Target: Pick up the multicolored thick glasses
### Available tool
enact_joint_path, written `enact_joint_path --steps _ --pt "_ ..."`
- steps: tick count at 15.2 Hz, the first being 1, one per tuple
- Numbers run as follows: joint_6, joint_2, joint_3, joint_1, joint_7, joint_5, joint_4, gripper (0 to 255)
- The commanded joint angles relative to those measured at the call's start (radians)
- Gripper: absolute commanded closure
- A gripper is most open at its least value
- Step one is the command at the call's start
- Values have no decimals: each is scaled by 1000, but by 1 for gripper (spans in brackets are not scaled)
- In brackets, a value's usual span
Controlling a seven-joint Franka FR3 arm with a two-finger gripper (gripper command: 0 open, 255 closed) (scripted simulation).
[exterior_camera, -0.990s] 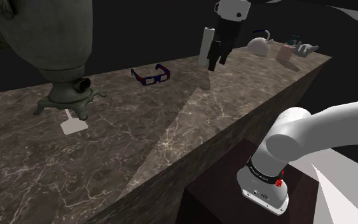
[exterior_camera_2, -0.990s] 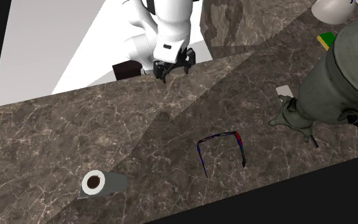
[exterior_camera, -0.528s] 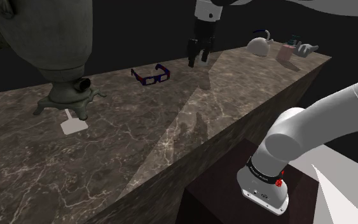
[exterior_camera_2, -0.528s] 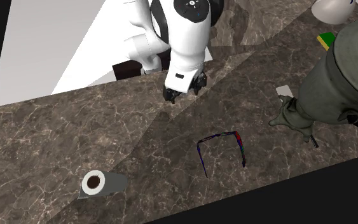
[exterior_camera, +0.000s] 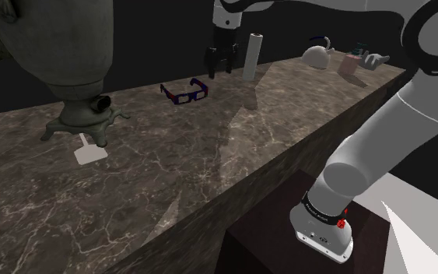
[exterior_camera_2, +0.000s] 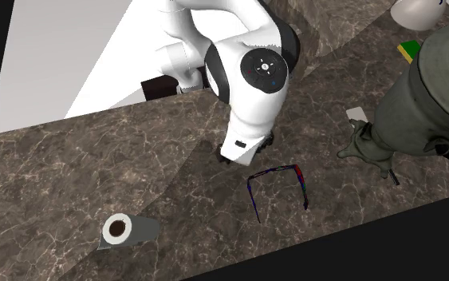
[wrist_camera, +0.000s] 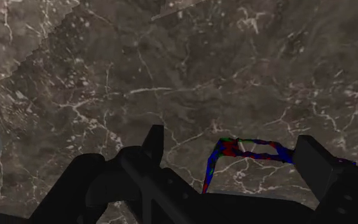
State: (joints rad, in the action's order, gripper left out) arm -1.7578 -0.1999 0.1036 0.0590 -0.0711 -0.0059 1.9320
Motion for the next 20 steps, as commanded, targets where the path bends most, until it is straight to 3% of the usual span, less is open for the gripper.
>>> enact_joint_path --steps 1,9,18,19,20 --pt "-7 84 1 4 -15 -8 -75 0" --pt "19 390 -4 8 -65 -36 -399 0" --pt "-84 389 -5 9 -68 -37 -295 0" --pt "-83 388 -4 8 -69 -37 -295 255" --pt "-84 388 -4 9 -69 -37 -294 255"
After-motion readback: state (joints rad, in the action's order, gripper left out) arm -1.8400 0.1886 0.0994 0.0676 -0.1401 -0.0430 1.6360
